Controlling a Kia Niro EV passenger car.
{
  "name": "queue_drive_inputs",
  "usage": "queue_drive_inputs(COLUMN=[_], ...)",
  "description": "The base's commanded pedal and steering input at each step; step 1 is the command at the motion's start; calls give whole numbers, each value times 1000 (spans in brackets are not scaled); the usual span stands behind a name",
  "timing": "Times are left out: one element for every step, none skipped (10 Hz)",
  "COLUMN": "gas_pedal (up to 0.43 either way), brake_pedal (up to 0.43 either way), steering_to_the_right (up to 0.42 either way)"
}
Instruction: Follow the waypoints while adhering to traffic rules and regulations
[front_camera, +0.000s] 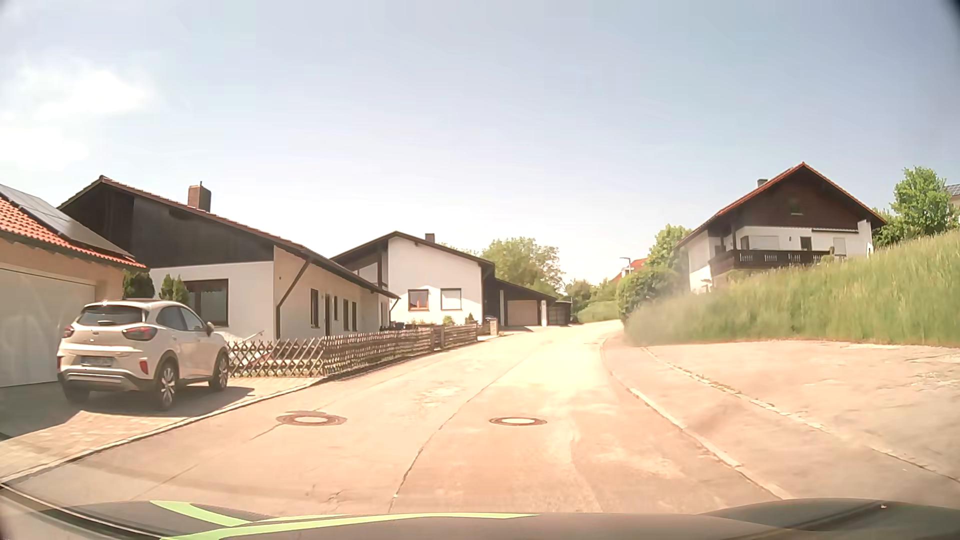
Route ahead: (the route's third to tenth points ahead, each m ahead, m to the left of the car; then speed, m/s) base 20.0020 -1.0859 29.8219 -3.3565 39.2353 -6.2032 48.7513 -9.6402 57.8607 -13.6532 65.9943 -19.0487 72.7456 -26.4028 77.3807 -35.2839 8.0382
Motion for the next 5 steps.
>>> queue_drive_inputs(gas_pedal=[110, 110, 110, 110, 110], brake_pedal=[0, 0, 0, 0, 0], steering_to_the_right=[33, 33, 31, 30, 29])
